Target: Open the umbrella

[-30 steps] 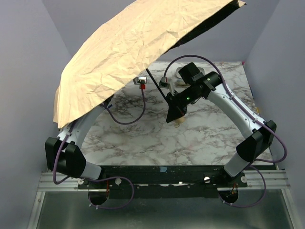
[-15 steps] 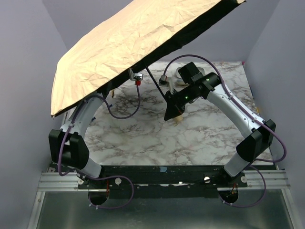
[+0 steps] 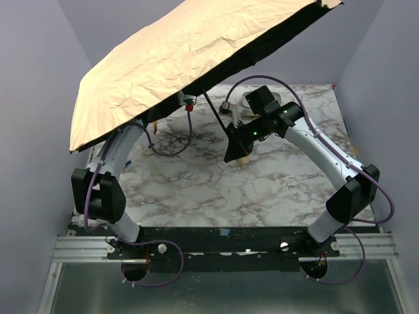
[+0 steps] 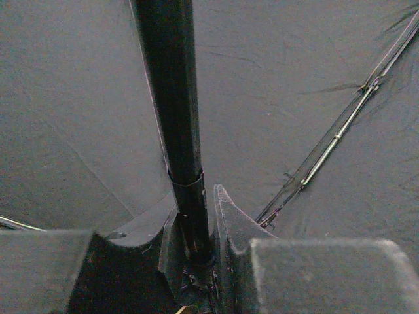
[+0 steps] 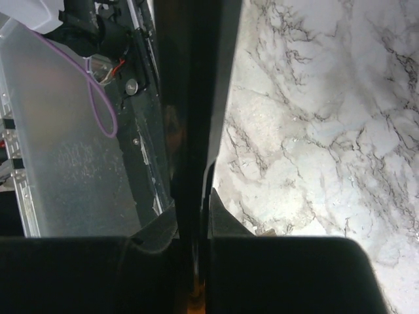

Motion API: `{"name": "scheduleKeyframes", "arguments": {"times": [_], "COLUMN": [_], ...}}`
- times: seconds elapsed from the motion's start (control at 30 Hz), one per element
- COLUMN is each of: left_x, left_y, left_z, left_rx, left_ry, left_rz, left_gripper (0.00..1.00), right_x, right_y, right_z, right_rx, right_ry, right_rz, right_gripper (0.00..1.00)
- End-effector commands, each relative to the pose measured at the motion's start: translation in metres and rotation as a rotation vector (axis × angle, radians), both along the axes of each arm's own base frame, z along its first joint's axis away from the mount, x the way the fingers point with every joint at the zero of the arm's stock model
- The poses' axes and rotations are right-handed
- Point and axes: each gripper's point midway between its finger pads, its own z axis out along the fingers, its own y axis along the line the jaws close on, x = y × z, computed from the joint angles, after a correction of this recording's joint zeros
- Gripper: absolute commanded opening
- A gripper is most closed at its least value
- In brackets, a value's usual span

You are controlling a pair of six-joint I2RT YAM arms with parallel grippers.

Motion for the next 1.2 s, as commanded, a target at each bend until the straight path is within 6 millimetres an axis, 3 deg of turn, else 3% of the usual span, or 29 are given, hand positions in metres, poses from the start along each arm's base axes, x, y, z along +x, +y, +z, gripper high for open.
{"name": "scheduleKeyframes", "arguments": {"times": [0.0, 0.2, 0.37, 0.5, 0.53, 0.67, 0.87, 1.03, 1.17], "left_x": [0.017, 0.017, 0.013, 0.009, 0.008, 0.000, -0.012, -0.026, -0.040], "left_y": [0.168, 0.187, 0.175, 0.152, 0.132, 0.090, 0.038, 0.008, -0.003], "left_z": [0.101, 0.111, 0.096, 0.073, 0.066, 0.044, 0.019, -0.001, -0.014], "left_rx": [-0.263, -0.291, -0.244, -0.197, -0.189, -0.154, -0.111, -0.077, -0.070], "left_ry": [-0.255, -0.275, -0.260, -0.209, -0.195, -0.152, -0.070, -0.035, 0.012], "left_rz": [0.590, 0.626, 0.569, 0.495, 0.450, 0.341, 0.201, 0.101, 0.047], "left_gripper": [0.21, 0.22, 0.25, 0.29, 0.30, 0.37, 0.46, 0.60, 0.68], "right_x": [-0.084, -0.082, -0.072, -0.048, -0.043, -0.025, -0.007, 0.008, 0.021], "right_y": [-0.056, -0.060, -0.048, -0.025, -0.018, 0.006, 0.028, 0.038, 0.039], "right_z": [-0.027, -0.035, -0.025, -0.004, 0.003, 0.030, 0.060, 0.078, 0.084], "right_rx": [-0.216, -0.249, -0.198, -0.104, -0.073, 0.052, 0.204, 0.291, 0.316], "right_ry": [0.188, 0.182, 0.147, 0.074, 0.059, 0.011, -0.041, -0.083, -0.121], "right_rz": [0.148, 0.149, 0.140, 0.084, 0.071, 0.017, -0.051, -0.142, -0.205], "right_gripper": [0.00, 0.00, 0.00, 0.00, 0.00, 0.00, 0.00, 0.00, 0.00]}}
